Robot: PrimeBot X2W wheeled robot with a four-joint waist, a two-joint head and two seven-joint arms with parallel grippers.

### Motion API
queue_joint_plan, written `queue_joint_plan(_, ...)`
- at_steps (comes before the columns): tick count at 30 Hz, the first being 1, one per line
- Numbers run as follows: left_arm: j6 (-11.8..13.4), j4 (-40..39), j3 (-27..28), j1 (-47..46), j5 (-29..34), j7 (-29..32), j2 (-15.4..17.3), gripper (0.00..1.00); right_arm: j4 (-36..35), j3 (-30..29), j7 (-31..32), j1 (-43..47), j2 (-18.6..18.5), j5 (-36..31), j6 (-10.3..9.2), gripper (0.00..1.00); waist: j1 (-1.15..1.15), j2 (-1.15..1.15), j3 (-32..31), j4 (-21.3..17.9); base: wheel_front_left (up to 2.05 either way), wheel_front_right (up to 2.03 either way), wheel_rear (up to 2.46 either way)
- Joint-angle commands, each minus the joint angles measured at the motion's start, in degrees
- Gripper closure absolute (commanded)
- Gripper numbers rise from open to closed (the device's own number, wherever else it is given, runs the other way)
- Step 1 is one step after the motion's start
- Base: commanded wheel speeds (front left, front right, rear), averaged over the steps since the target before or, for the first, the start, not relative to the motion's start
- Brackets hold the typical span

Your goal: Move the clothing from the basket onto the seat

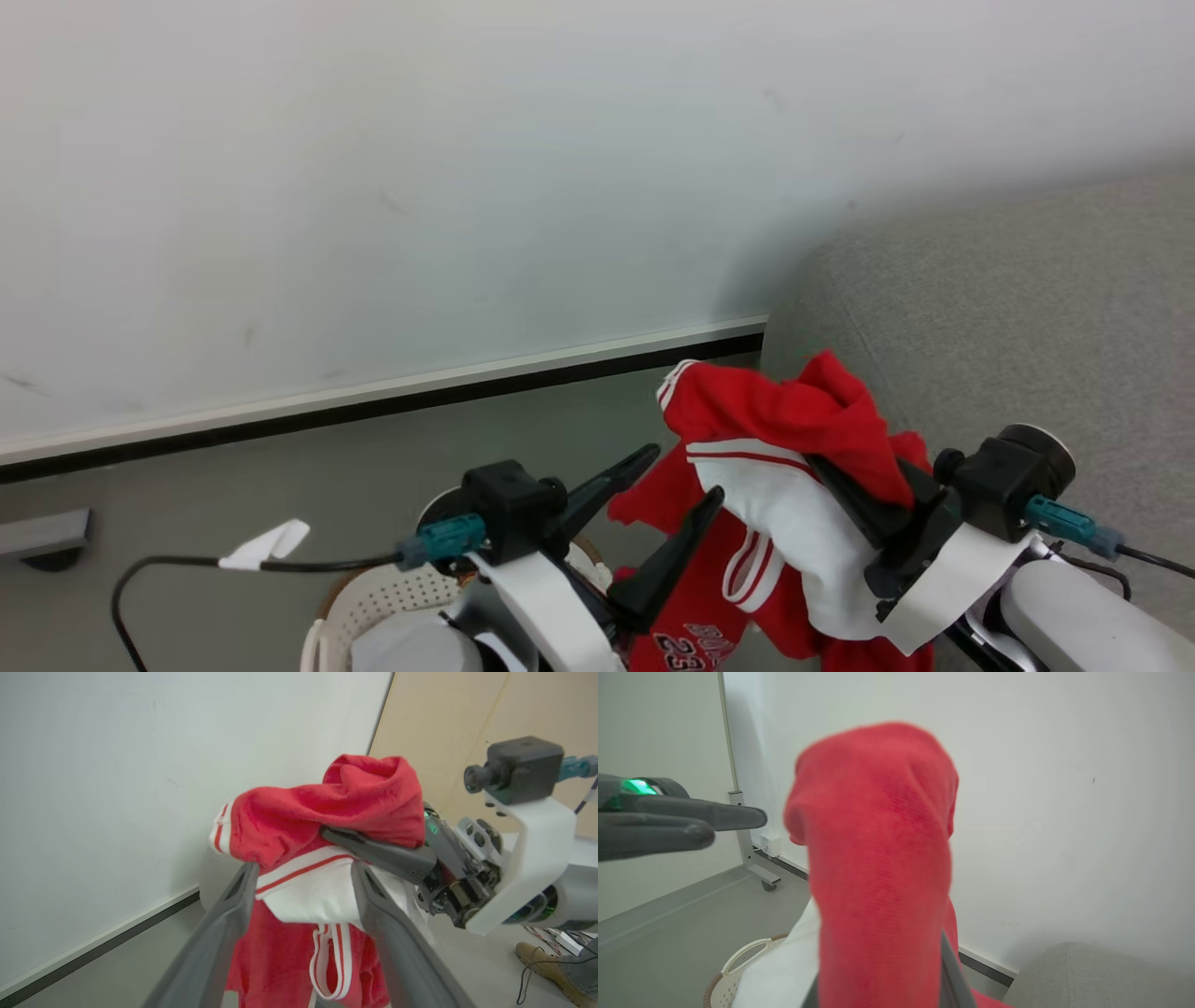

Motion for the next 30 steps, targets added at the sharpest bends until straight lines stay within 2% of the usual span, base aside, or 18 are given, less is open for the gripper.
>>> queue_joint_plan(1, 0.02, 0.74, -0.31, 0.63, 1.37, -1.29, 0.0, 0.0, -0.75, -1.35, -0.52, 0.94, -0.9, -0.49, -0.12, 1.0, 0.0, 0.0, 0.35, -1.86, 0.0, 0.0, 0.0)
queue_joint_plan(8, 0.31, 4.17, -1.83, 2.33, 1.99, -4.16, -1.68, 0.0, -3.45, -7.68, 0.31, 3.45, -3.07, -2.61, -0.12, 1.0, 0.0, 0.0, 1.12, -7.39, 0.0, 0.0, 0.0)
queue_joint_plan(17, -0.03, 5.58, -2.59, 1.23, 2.1, -4.97, -2.73, 0.0, -7.45, -16.05, 1.06, 7.09, -5.14, -5.11, -0.12, 1.0, 0.0, 0.0, 3.26, -11.1, 0.0, 0.0, 0.0)
queue_joint_plan(24, -0.21, 4.49, -2.91, -0.45, 2.22, -4.12, -2.75, 0.0, -8.28, -24.18, 0.47, 8.32, -1.21, -9.78, -0.13, 1.0, 0.0, 0.0, 6.41, -10.97, 0.0, 0.0, 0.0)
queue_joint_plan(30, -0.46, 3.28, -2.55, -3.3, 2.89, -2.8, -1.96, 0.0, -5.63, -32.92, -0.05, 3.14, 3.5, -16.24, -0.12, 1.0, 0.0, 0.0, 11.37, -8.25, 0.0, 0.0, 0.0)
